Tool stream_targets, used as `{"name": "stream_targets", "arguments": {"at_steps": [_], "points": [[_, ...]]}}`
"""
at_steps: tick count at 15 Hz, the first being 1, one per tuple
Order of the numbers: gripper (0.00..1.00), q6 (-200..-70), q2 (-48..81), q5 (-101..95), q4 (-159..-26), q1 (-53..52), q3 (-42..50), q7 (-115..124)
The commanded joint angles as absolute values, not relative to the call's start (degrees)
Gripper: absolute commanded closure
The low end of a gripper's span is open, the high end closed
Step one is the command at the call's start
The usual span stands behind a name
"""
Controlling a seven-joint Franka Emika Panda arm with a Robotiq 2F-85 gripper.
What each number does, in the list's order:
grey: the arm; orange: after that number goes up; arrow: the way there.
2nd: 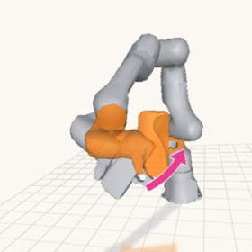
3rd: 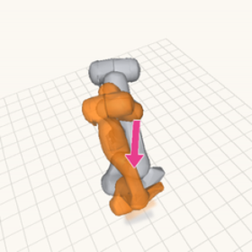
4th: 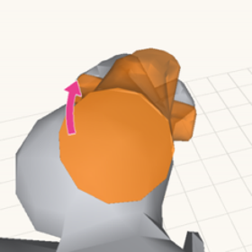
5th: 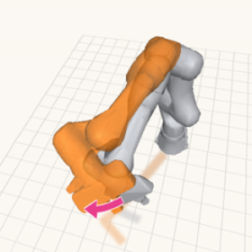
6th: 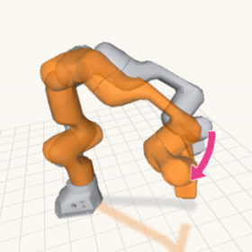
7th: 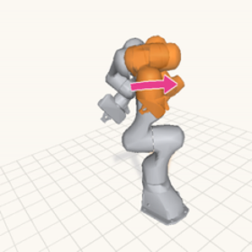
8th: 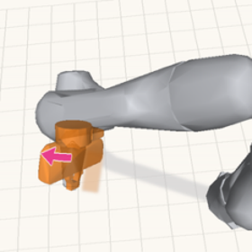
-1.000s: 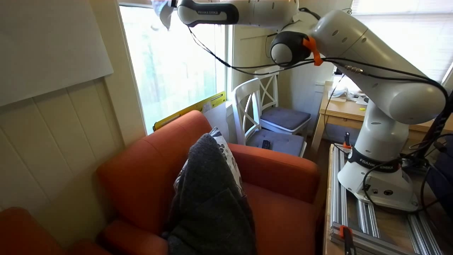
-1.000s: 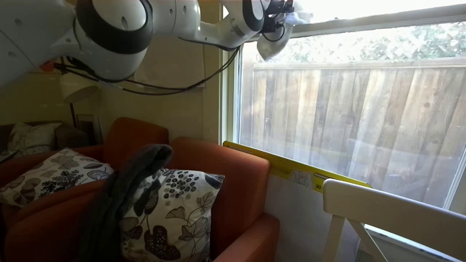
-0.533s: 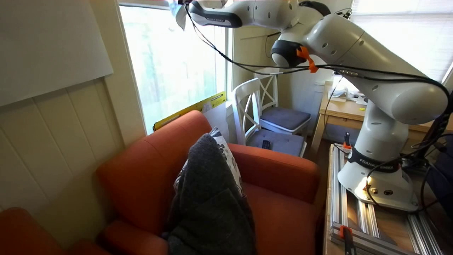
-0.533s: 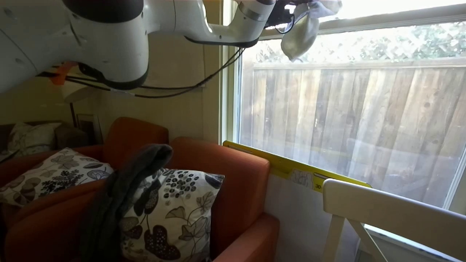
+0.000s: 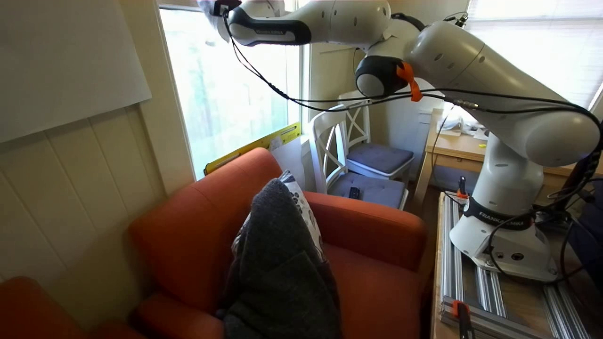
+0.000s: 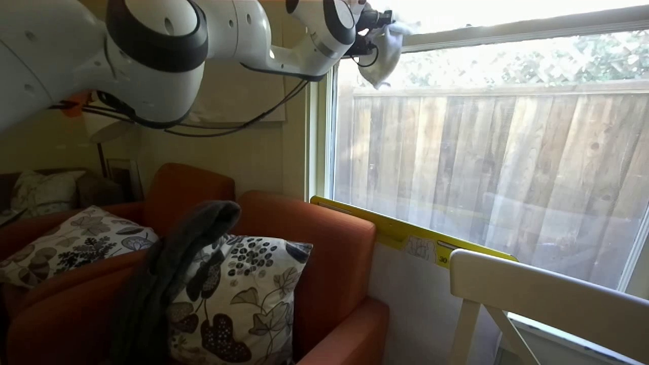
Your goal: Use the towel to wipe the window
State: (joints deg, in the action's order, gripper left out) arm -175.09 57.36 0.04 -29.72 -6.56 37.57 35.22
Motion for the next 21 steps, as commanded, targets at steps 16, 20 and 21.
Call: {"name": "stream_targets", "arguments": {"at_steps": [16, 20, 21], "points": [[0.97, -170.14, 51.44, 0.23, -31.50, 3.32, 3.14, 0.13], [0.97, -164.26, 49.78, 0.27, -31.77, 4.20, 5.04, -0.98], [0.97, -162.81, 49.24, 0.53, -31.89, 4.44, 4.89, -1.59]]}}
